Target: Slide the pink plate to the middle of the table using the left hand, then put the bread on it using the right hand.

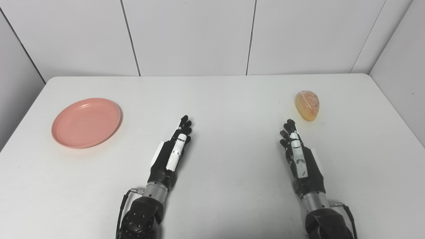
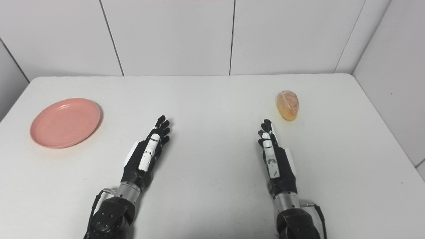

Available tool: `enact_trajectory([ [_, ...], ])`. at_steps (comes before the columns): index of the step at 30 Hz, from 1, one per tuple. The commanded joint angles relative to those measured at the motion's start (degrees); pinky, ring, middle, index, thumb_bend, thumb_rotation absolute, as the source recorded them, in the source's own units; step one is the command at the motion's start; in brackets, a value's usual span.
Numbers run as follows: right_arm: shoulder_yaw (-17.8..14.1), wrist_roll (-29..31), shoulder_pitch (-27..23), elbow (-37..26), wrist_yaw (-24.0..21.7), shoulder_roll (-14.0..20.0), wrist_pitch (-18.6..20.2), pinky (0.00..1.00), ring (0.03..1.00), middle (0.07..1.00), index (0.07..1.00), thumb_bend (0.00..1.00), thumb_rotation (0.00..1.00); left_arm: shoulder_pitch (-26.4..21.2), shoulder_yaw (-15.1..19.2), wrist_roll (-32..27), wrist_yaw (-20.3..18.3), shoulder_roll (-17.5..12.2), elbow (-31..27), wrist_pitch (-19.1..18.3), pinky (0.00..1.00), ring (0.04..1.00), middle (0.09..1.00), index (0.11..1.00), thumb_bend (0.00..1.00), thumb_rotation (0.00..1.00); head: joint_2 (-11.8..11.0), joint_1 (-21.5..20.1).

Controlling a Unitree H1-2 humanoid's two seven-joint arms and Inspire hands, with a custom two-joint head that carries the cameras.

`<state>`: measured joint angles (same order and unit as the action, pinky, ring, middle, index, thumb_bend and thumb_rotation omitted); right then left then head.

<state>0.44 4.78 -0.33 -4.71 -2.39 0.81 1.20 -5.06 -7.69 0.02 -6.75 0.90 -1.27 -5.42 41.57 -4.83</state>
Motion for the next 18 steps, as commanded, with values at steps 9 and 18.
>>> enact_trajectory([
  [9,-0.1,0.0,-0.9,-1.5,-0.2,0.0,-0.4,0.99,0.98,0.999,1.0,0.27,1.0,-1.2,-0.1,0.1,0.1,0.4,-1.2,0.7,0.99,0.991,1.0,1.0,0.33,1.0,0.1,0.0],
  [18,-0.1,0.1,-0.9,-1.3,-0.5,0.2,-0.5,0.99,0.979,0.995,1.0,0.27,1.0,-1.2,-0.2,0.2,0.1,0.3,-1.1,0.9,0.99,0.992,1.0,1.0,0.33,1.0,0.0,0.1],
])
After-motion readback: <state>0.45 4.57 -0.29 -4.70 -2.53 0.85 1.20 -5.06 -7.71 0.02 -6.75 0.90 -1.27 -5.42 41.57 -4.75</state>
